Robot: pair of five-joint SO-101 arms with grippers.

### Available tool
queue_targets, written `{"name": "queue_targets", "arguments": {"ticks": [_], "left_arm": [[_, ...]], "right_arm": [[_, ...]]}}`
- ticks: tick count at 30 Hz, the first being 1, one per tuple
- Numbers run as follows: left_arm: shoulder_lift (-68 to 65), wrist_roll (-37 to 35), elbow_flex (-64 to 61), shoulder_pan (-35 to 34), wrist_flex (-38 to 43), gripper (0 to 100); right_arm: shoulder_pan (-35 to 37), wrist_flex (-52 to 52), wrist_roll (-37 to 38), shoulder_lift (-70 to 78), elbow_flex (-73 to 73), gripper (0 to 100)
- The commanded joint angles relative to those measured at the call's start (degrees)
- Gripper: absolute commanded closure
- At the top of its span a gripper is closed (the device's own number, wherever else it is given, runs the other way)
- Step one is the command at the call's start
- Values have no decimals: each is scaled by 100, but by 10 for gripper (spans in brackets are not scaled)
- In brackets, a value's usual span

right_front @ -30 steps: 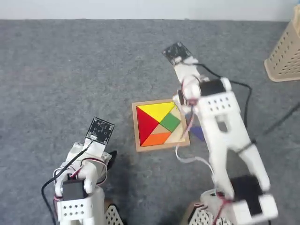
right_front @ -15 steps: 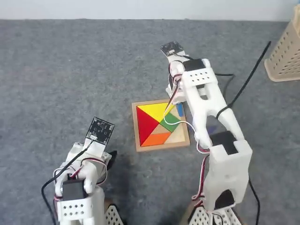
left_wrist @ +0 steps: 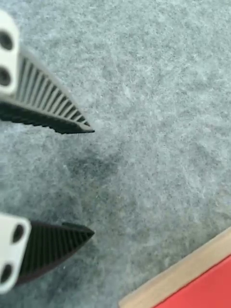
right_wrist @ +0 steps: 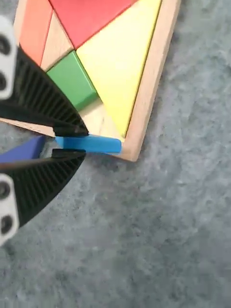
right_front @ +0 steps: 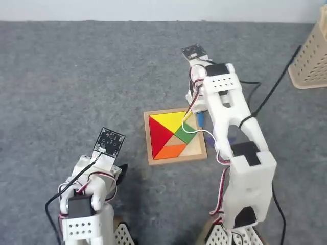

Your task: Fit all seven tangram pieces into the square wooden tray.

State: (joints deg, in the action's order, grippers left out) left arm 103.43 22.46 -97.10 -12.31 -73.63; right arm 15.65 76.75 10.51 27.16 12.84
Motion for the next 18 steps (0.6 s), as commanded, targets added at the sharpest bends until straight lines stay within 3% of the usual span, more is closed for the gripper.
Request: {"name": "queue_targets", "arguments": {"ticks": [1,8,14,18], "left_arm": [[97,18,48,18,9,720],[97,18,48,18,9,720],[97,18,48,18,9,720],[97,18,48,18,9,720]], "right_arm": [[-84,22,-70,-4,360,989],[-75,-4,-70,22,360,987],[31,84,-70,22,360,865],[180,110,-70,22,360,867]]}}
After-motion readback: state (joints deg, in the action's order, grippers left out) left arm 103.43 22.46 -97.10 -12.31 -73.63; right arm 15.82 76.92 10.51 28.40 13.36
